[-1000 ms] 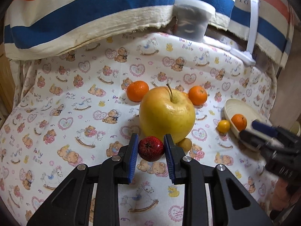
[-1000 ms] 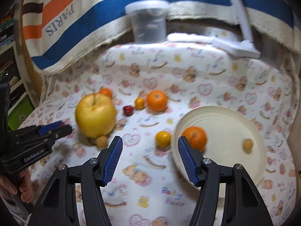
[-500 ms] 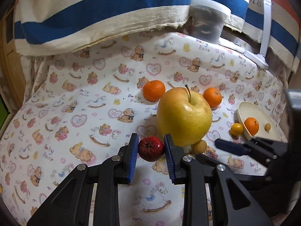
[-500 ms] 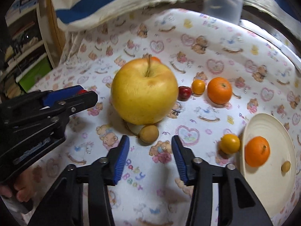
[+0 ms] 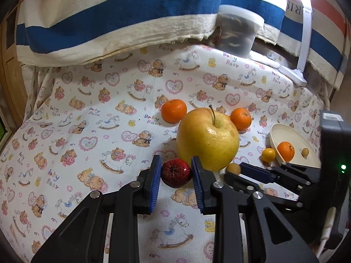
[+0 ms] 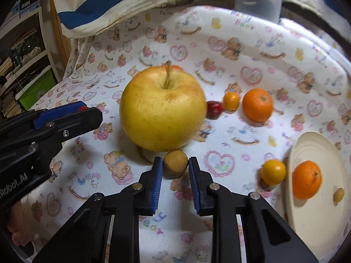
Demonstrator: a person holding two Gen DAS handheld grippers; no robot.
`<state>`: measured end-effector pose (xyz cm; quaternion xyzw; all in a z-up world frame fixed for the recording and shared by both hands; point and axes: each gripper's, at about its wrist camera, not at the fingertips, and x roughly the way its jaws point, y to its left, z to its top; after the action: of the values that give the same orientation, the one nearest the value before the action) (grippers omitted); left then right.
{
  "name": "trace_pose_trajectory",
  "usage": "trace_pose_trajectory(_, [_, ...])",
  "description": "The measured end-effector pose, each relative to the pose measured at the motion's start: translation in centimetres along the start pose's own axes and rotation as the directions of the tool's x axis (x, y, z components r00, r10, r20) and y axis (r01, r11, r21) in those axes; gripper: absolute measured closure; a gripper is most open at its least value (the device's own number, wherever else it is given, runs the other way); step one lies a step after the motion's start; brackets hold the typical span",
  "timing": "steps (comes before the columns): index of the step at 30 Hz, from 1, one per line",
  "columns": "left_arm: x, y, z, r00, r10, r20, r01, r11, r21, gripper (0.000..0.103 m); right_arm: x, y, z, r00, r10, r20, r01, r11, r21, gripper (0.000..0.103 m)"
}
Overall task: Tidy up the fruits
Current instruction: 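Grasp another small brown fruit with the right tool while the left tool lifts the red fruit, then carry both held fruits over the plate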
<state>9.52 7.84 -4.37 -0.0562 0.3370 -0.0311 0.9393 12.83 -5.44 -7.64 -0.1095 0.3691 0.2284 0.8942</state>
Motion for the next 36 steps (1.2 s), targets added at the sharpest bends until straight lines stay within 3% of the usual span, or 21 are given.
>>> trace_pose_trajectory(4, [-1.2,-1.0,0.0,0.997,-0.014,0.075,0.009,0.998,0.058,0.076,-2.8,-0.7,-0.8,0.997,-0.003,0.081,0.002,1.0,0.014,0.078])
trace_pose_trajectory(8, [-2.6,-2.5,-0.4,0.984,-0.06,0.166,0.038,0.99,0.132,0.076,-5.5,-2.2,-1.9,0.983,-0.093,0.158,0.084,0.995,0.062,0.078])
trace_pose_trajectory(12, [-3.9,-3.5,-0.8,0.967,-0.105,0.234,0.064,0.982,0.175,0.076,-8.3,-4.6,-3.3,0.955,-0.152,0.254,0.127,0.985,0.114,0.078])
trace_pose_trajectory(16, [-5.3,-3.3,-0.8,0.947,-0.168,0.275,0.129,0.979,0.156,0.077,-10.8,-6.5,-4.6,0.932,-0.167,0.32,0.125,0.981,0.15,0.078])
trace_pose_trajectory(19, [-6.3,-3.7,-1.0,0.931,-0.154,0.331,0.099,0.979,0.179,0.076,-12.7,-7.6,-5.5,0.915,-0.183,0.36,0.133,0.978,0.157,0.078])
trace_pose_trajectory(25, [-5.4,-5.0,-1.2,0.951,-0.175,0.254,0.127,0.972,0.196,0.076,-15.9,-9.5,-7.0,0.889,-0.192,0.416,0.131,0.977,0.171,0.078])
trace_pose_trajectory(31, [-5.7,-8.3,-1.5,0.95,-0.213,0.229,0.145,0.949,0.282,0.076,-17.5,-11.5,-8.1,0.877,-0.2,0.437,0.132,0.974,0.182,0.078])
trace_pose_trajectory(35, [-5.5,-10.6,-0.6,0.951,-0.253,0.181,0.2,0.943,0.265,0.076,-17.9,-13.0,-9.0,0.871,-0.225,0.436,0.14,0.966,0.219,0.078])
trace_pose_trajectory(36, [-5.4,-11.3,-0.3,0.951,-0.259,0.168,0.211,0.943,0.258,0.076,-17.9,-13.5,-9.2,0.863,-0.267,0.429,0.172,0.953,0.248,0.078])
